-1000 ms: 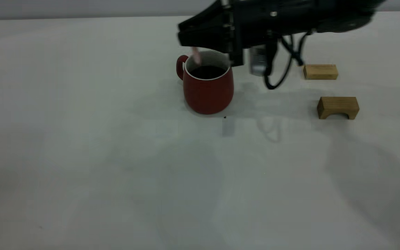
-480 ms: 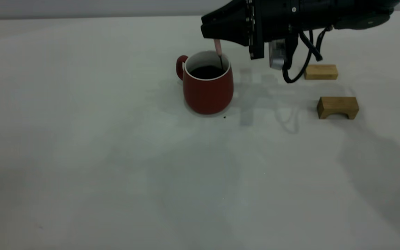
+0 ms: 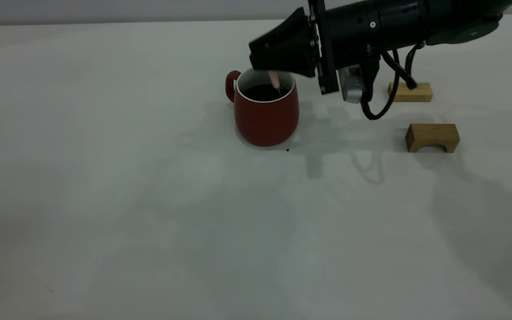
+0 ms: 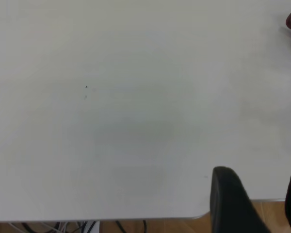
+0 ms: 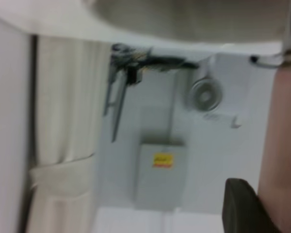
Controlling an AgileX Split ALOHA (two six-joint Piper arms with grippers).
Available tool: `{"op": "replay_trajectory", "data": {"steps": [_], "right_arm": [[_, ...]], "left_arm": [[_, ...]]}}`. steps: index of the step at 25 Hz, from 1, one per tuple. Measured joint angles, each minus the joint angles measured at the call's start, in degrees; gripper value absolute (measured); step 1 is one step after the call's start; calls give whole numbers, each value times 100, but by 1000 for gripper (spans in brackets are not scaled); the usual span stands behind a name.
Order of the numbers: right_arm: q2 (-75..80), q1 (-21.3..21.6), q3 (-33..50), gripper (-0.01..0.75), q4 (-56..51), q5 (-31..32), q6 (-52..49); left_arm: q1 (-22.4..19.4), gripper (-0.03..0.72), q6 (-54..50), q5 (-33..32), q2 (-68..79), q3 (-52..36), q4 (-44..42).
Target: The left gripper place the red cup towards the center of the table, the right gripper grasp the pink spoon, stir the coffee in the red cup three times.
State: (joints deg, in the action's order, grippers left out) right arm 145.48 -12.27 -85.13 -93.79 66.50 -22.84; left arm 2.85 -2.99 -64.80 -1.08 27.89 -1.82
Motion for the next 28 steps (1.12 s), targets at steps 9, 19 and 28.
{"op": "replay_trajectory", "data": {"steps": [9,19,28], "right_arm": [[-523,-190,0,710,1715,-36,46],[-2340,-322,32,527,5168,65,310],[-4863,-329,41,293,7919,286,1008]], "left_arm": [[0,355,0,0,0,0,0],[0,355,6,0,0,0,0],[0,355,6,0,0,0,0]]}}
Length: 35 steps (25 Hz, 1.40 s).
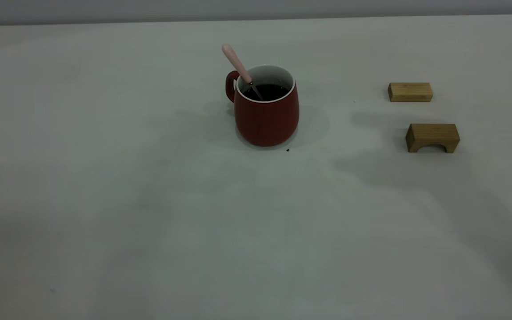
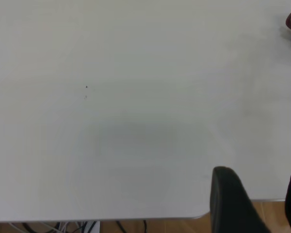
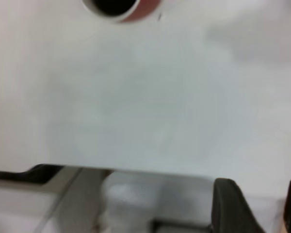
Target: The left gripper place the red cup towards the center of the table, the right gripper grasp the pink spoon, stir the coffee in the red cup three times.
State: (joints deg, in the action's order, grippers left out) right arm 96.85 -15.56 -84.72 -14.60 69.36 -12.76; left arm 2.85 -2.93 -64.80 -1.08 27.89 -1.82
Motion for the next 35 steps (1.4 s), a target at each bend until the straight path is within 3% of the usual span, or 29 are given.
{"op": "replay_trajectory", "data": {"steps": [6,14,20,29,35], "right_arm": [[-1398,5,0,198,1368,119,654],[-3199,5,228,195,2221,156,995],[-5321,34,1529,201,2216,156,1008],[-8279,1164,4033,213,2018,156,1008],[-9486,1226,5424,219,1824,-202,1008]], "left_arm": [[0,355,0,0,0,0,0],[0,355,0,0,0,0,0],[0,355,0,0,0,0,0],[0,355,0,0,0,0,0],[0,355,0,0,0,0,0]]}}
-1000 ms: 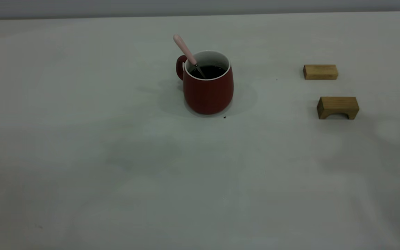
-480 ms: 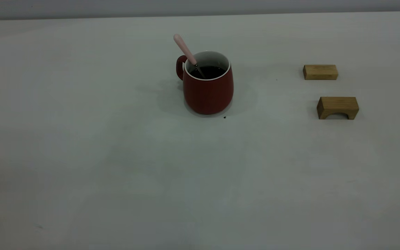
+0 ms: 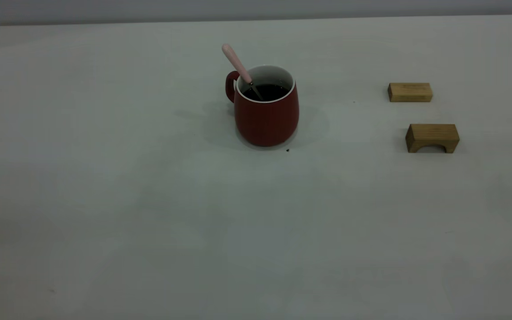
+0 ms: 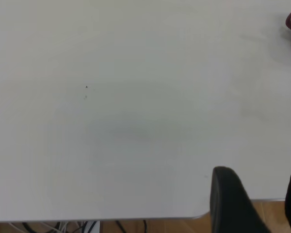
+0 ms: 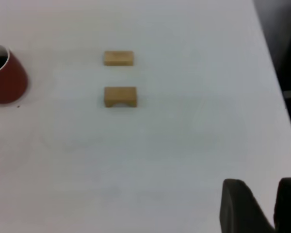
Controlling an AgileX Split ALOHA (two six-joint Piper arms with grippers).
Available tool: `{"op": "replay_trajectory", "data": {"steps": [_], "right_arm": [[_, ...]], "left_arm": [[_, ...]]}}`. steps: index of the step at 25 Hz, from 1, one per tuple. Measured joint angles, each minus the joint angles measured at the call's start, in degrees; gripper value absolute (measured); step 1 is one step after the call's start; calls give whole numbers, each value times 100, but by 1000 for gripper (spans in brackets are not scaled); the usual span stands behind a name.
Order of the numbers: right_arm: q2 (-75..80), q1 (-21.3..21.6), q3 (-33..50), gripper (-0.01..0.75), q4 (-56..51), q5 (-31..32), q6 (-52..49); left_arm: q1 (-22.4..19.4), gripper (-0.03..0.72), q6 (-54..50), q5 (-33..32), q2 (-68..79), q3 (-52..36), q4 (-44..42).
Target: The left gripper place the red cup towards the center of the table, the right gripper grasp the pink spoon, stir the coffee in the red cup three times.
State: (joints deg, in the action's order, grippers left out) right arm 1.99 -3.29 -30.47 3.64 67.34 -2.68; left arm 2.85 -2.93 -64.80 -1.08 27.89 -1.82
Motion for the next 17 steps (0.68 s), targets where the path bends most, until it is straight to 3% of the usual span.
{"op": "replay_trajectory", "data": {"steps": [3,17], "right_arm": [[-62,0,337,225,-60,-117,37],[-64,0,357,236,-88,-224,84]], "left_arm": [[0,355,0,0,0,0,0],[0,355,0,0,0,0,0]]}}
